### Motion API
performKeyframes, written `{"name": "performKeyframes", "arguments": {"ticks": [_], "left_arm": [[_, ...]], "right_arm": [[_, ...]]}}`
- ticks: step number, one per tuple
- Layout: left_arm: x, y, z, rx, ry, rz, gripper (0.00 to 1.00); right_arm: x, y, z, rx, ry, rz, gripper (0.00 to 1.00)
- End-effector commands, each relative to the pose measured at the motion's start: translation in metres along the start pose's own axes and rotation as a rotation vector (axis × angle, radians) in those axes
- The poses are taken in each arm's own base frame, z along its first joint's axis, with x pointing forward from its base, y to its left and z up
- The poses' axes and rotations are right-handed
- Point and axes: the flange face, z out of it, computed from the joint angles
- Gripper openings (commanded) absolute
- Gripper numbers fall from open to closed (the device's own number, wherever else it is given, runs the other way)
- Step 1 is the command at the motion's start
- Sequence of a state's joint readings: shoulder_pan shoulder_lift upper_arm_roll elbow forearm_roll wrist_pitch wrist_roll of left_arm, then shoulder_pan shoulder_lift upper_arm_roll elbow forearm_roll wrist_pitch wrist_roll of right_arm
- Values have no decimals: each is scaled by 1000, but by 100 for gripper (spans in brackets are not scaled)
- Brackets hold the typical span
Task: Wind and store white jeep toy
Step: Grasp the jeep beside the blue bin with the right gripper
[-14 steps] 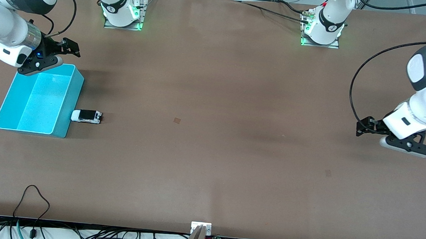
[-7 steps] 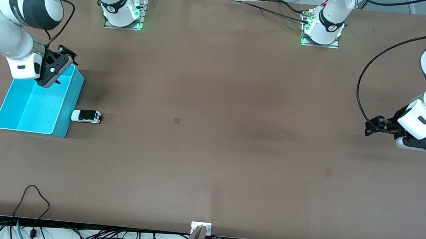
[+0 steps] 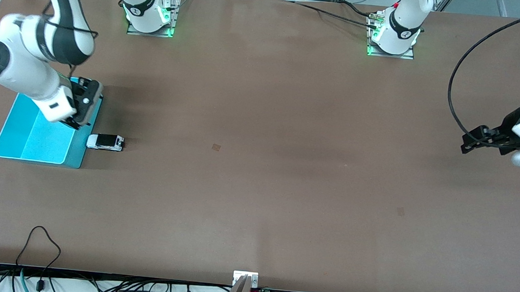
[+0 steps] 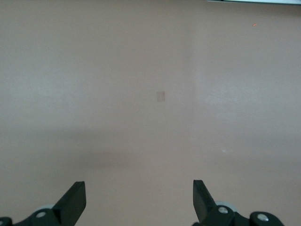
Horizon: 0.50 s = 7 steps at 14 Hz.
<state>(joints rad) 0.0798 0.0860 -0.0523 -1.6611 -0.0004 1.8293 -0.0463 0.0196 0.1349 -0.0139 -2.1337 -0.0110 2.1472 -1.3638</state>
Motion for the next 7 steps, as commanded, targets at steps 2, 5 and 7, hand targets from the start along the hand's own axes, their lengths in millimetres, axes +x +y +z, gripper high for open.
{"name": "performKeyframes", "arguments": {"ticks": [2, 5, 7], "left_arm": [[-8, 5, -18, -10, -43, -19, 100], [-15, -1, -25, -12, -38, 53, 100], [-19, -2, -26, -11, -39, 45, 100]], "right_arm": [[8, 14, 21, -15, -12, -75, 100], [11, 21, 39, -36, -9, -130, 100], [18, 24, 47, -66, -6, -177, 100]]}}
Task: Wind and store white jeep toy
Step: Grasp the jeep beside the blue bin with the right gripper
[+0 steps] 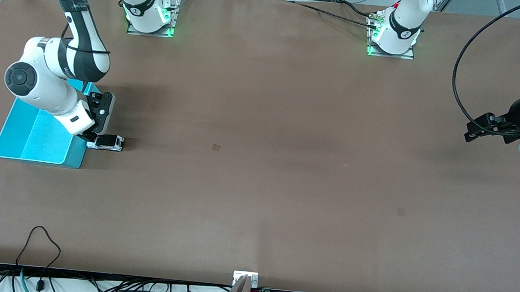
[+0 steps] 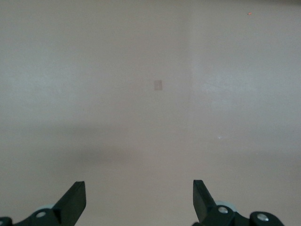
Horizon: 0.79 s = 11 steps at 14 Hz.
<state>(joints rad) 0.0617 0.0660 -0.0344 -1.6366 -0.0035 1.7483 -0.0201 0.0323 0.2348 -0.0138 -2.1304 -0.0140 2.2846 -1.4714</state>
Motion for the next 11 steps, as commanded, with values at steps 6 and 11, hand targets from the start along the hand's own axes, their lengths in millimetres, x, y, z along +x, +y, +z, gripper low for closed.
{"name": "performKeyframes", "arguments": {"ticks": [6, 11], "left_arm": [[-26, -1, -15, -9, 3, -10, 100], [-27, -7, -22, -13, -18, -30, 100]], "right_arm": [[1, 19, 32, -103, -71, -130, 100], [1, 7, 62, -155, -58, -140, 100]]}}
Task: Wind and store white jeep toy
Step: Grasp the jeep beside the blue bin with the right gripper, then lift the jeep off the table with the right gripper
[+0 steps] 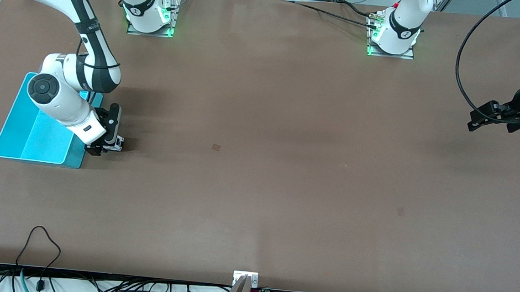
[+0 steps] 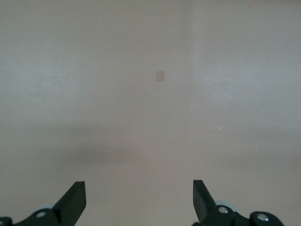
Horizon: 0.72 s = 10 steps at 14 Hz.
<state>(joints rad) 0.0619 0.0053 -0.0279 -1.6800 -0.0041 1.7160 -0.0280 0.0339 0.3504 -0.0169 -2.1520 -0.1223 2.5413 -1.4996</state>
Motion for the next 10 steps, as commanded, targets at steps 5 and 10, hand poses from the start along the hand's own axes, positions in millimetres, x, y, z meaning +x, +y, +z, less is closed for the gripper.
{"name": "performKeyframes", "arguments": {"ticks": [5, 10], "left_arm": [[-11, 6, -8, -12, -36, -18, 100], [-14, 2, -6, -5, -55, -17, 100]], "right_arm": [[-4, -19, 27, -39, 4, -19, 100], [-20, -24, 41, -35, 5, -20, 100]]}}
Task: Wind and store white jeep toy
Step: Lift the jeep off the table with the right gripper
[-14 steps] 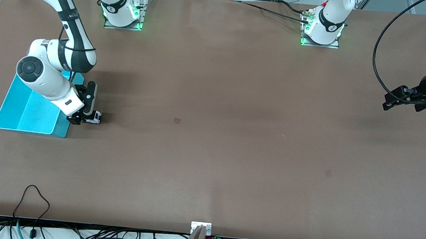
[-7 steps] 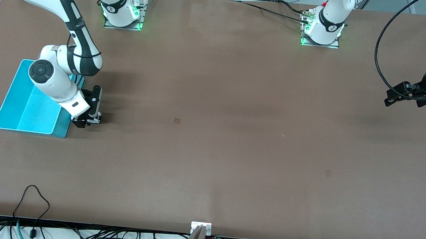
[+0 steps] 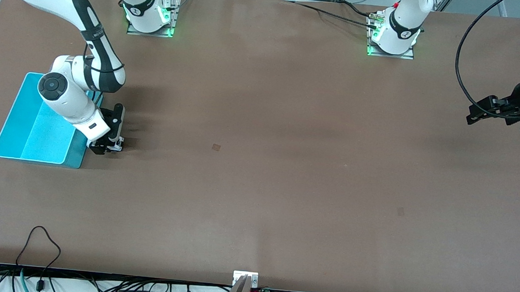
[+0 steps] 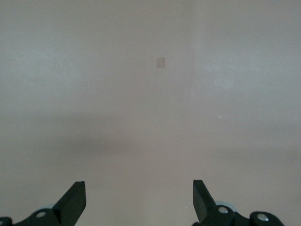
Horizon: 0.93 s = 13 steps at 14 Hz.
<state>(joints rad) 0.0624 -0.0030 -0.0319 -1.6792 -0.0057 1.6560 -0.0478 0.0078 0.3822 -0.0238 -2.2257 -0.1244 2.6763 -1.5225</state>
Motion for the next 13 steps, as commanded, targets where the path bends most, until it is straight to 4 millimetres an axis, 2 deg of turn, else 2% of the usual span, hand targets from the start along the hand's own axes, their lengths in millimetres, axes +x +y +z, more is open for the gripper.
{"name": "performKeyframes", "arguments": {"ticks": [1, 3, 5, 6, 9, 13], "left_arm": [[-5, 0, -6, -4, -3, 0, 100], [-5, 0, -6, -3, -2, 0, 100], [-5, -4, -6, -3, -1, -8, 100], [-5, -5, -5, -3, -3, -9, 100], [-4, -5, -6, -3, 0, -9, 100], [-3, -6, -5, -4, 5, -11, 100]], "right_arm": [[-7, -5, 10, -8, -2, -21, 100], [-6, -5, 11, -6, -1, -26, 100], [-5, -4, 11, -6, -2, -61, 34], [-7, -5, 11, -5, -2, -58, 16], [-7, -4, 10, -4, -2, -61, 1], [-3, -1, -2, -17, 3, -6, 0]]}}
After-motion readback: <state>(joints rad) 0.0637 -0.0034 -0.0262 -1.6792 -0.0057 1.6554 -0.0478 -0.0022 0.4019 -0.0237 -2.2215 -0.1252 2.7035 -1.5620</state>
